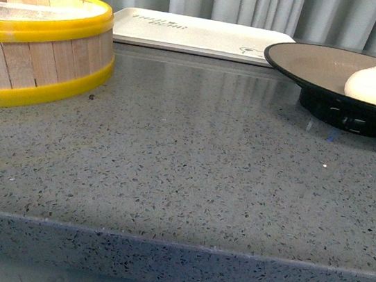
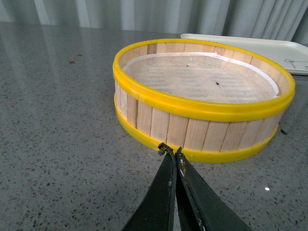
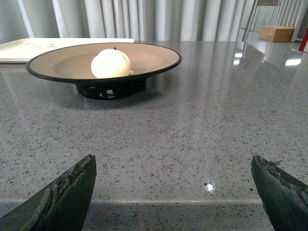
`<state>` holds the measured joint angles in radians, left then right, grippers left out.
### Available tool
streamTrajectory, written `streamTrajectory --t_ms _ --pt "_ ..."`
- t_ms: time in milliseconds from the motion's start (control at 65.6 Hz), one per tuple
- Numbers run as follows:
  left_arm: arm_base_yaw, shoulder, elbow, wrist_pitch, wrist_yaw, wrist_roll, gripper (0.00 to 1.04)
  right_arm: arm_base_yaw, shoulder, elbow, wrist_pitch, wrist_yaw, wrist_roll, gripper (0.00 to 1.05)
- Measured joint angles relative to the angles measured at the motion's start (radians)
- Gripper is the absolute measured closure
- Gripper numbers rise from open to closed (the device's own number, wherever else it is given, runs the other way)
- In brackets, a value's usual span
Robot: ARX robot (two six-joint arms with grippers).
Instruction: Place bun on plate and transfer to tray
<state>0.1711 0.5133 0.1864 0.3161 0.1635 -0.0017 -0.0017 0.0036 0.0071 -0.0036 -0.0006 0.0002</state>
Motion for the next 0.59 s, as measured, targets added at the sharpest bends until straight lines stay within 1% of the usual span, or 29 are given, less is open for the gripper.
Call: streamTrajectory --t_ms 198,229,275,290,351,427,595 --pt "-0.056 -0.081 -0.061 -0.009 -0.054 0.0 1.01 0.0 0.0 0.0 0.0 0.0 0.0 0.08" --pt "-0.082 -0.094 -0.068 -0.016 -0.081 0.0 1.01 0.0 0.0 0.0 0.0 0.0 0.0 0.08" --pt "-0.12 -0.109 -0.077 -0.023 -0.146 0.0 1.01 0.0 0.0 0.0 0.0 0.0 0.0 0.08" --pt "-0.128 -0.113 -0.079 -0.024 -0.151 -0.001 1.01 0.0 0.0 0.0 0.0 0.0 0.0 0.08" --pt "-0.156 -0.134 -0.093 -0.032 -0.161 0.0 1.01 0.0 0.0 0.0 0.0 0.0 0.0 0.08" --pt "-0.171 -0.158 -0.105 -0.043 -0.157 0.0 1.01 0.0 0.0 0.0 0.0 -0.001 0.0 0.08" --pt "-0.172 -0.207 -0.127 -0.07 -0.163 0.0 1.01 0.0 0.0 0.0 0.0 0.0 0.0 0.08"
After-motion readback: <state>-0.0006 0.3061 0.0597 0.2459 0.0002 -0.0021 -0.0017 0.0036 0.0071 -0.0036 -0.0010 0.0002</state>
